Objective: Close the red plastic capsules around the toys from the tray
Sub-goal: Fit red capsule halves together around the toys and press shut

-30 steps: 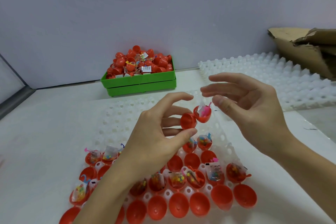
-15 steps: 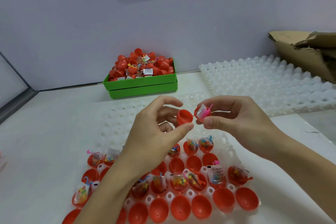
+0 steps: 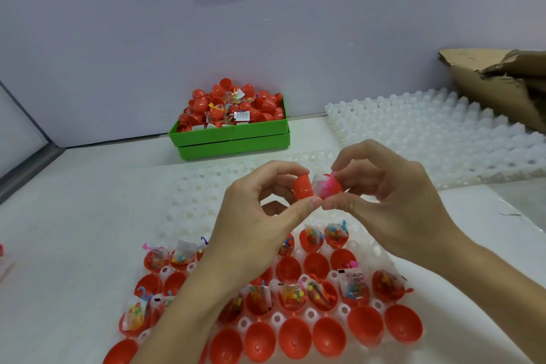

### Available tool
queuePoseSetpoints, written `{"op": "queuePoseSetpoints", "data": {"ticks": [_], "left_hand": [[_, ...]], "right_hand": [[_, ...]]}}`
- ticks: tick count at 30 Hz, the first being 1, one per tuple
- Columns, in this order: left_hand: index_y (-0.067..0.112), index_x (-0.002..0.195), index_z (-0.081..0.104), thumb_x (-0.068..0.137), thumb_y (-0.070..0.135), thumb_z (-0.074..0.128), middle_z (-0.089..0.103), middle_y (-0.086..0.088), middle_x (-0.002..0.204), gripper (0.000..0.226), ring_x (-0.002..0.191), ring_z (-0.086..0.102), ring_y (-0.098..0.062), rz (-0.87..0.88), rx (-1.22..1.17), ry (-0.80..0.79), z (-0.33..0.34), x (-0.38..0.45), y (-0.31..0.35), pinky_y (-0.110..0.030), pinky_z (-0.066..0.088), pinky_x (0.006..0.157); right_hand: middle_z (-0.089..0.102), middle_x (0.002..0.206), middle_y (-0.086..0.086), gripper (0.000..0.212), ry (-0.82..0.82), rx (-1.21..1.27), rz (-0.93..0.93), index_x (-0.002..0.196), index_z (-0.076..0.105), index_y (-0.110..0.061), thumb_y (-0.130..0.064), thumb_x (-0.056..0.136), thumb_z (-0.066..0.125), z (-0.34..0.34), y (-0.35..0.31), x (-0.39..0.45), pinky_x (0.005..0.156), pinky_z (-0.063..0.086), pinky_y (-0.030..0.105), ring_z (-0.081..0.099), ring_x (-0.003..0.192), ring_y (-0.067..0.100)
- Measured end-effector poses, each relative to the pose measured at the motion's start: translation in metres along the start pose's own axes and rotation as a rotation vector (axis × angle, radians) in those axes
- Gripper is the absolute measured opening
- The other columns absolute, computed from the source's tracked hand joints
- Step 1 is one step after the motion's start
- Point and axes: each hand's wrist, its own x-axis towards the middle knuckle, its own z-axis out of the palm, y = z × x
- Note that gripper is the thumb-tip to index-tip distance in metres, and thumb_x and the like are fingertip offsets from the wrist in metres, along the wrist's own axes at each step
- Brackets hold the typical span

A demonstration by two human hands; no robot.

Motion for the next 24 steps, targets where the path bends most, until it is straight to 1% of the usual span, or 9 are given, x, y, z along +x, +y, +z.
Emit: {"op": "queuePoseSetpoints", "data": {"ticks": [2, 4, 8, 10, 12, 17, 21, 24], "left_hand": [[0.026, 0.099, 0.071, 0.072, 0.031, 0.077, 0.071, 0.009, 0.084, 0.029, 0.077, 0.066, -0.009, 0.003, -0.015, 0.005, 0.0, 0.0, 0.002, -0.042, 0.059, 0.065], [0.026, 0.1, 0.071, 0.07, 0.033, 0.075, 0.072, 0.008, 0.085, 0.031, 0.079, 0.067, -0.009, 0.004, -0.033, 0.007, 0.001, 0.0, 0.002, -0.041, 0.059, 0.065], [0.022, 0.102, 0.071, 0.073, 0.029, 0.074, 0.073, 0.006, 0.086, 0.03, 0.08, 0.067, -0.012, 0.015, -0.082, 0.004, 0.002, 0.0, 0.002, -0.03, 0.06, 0.064], [0.021, 0.103, 0.071, 0.073, 0.027, 0.074, 0.072, 0.006, 0.084, 0.031, 0.078, 0.067, -0.011, 0.018, -0.104, 0.004, 0.002, 0.0, 0.002, -0.024, 0.058, 0.063], [0.022, 0.103, 0.071, 0.073, 0.027, 0.074, 0.072, 0.007, 0.083, 0.031, 0.076, 0.067, -0.011, 0.017, -0.12, 0.003, 0.002, 0.0, 0.002, -0.022, 0.057, 0.062], [0.021, 0.104, 0.071, 0.074, 0.026, 0.074, 0.073, 0.007, 0.086, 0.031, 0.079, 0.068, -0.011, 0.004, -0.125, -0.017, 0.003, 0.0, 0.001, -0.024, 0.058, 0.063], [0.018, 0.105, 0.071, 0.075, 0.024, 0.074, 0.073, 0.003, 0.089, 0.03, 0.081, 0.069, -0.016, -0.003, -0.134, -0.035, 0.003, 0.0, 0.0, -0.024, 0.058, 0.064], [0.017, 0.105, 0.07, 0.077, 0.022, 0.073, 0.073, 0.001, 0.09, 0.029, 0.08, 0.069, -0.015, -0.002, -0.153, -0.046, 0.003, 0.0, 0.002, -0.023, 0.057, 0.063]], "right_hand": [[0.075, 0.083, -0.007, 0.029, 0.008, -0.05, -0.048, 0.097, 0.064, -0.022, -0.021, 0.071, 0.079, 0.001, -0.001, 0.0, 0.071, 0.06, 0.032, 0.073, 0.077, 0.013], [0.075, 0.087, -0.006, 0.03, -0.002, -0.073, -0.072, 0.101, 0.07, -0.022, -0.021, 0.072, 0.078, 0.0, -0.001, 0.0, 0.07, 0.059, 0.033, 0.072, 0.079, 0.014], [0.074, 0.091, -0.006, 0.033, -0.035, -0.156, -0.135, 0.108, 0.074, -0.019, -0.023, 0.075, 0.074, -0.002, -0.002, 0.0, 0.069, 0.057, 0.03, 0.069, 0.082, 0.014], [0.073, 0.091, -0.003, 0.033, -0.038, -0.162, -0.152, 0.109, 0.074, -0.018, -0.016, 0.075, 0.075, -0.002, -0.001, 0.0, 0.067, 0.056, 0.028, 0.067, 0.082, 0.013], [0.072, 0.091, -0.002, 0.038, -0.039, -0.169, -0.16, 0.109, 0.073, -0.018, -0.005, 0.074, 0.078, -0.001, 0.0, 0.0, 0.066, 0.056, 0.027, 0.066, 0.082, 0.012], [0.071, 0.091, -0.005, 0.044, -0.044, -0.217, -0.198, 0.103, 0.073, -0.021, 0.007, 0.07, 0.08, -0.005, 0.002, 0.001, 0.065, 0.055, 0.027, 0.065, 0.082, 0.007], [0.069, 0.095, -0.005, 0.046, -0.115, -0.171, -0.152, 0.102, 0.074, -0.024, 0.012, 0.074, 0.076, -0.008, 0.002, 0.003, 0.069, 0.055, 0.024, 0.065, 0.088, 0.012], [0.067, 0.096, -0.009, 0.046, -0.148, -0.143, -0.137, 0.105, 0.072, -0.026, 0.011, 0.077, 0.074, -0.011, 0.001, 0.003, 0.07, 0.054, 0.024, 0.065, 0.09, 0.014]]}}
